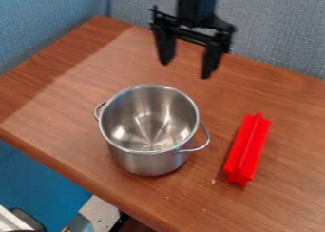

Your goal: Put the red object in the metal pot

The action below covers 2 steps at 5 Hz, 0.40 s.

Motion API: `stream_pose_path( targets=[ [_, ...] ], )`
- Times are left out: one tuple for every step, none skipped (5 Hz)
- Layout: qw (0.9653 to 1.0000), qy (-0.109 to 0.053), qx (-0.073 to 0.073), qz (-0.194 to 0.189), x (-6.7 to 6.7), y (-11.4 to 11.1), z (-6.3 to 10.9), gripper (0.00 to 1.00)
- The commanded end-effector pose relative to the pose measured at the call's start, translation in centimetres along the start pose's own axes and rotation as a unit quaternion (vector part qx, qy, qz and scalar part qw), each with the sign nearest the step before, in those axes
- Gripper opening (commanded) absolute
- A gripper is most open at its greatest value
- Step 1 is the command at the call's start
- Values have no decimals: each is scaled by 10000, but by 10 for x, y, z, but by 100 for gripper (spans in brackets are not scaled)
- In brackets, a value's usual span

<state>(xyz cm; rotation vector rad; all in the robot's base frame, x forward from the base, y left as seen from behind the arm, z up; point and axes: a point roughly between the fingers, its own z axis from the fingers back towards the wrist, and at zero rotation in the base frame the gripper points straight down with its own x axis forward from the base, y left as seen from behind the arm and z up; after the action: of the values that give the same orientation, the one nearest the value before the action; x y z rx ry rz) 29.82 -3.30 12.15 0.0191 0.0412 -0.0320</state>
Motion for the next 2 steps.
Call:
stream_pose_path(
  targets=[
    [9993,-380,23,-9,9,-28,3,100],
    [9987,-441,-58,-232,3,-63,-1,100]
  ],
)
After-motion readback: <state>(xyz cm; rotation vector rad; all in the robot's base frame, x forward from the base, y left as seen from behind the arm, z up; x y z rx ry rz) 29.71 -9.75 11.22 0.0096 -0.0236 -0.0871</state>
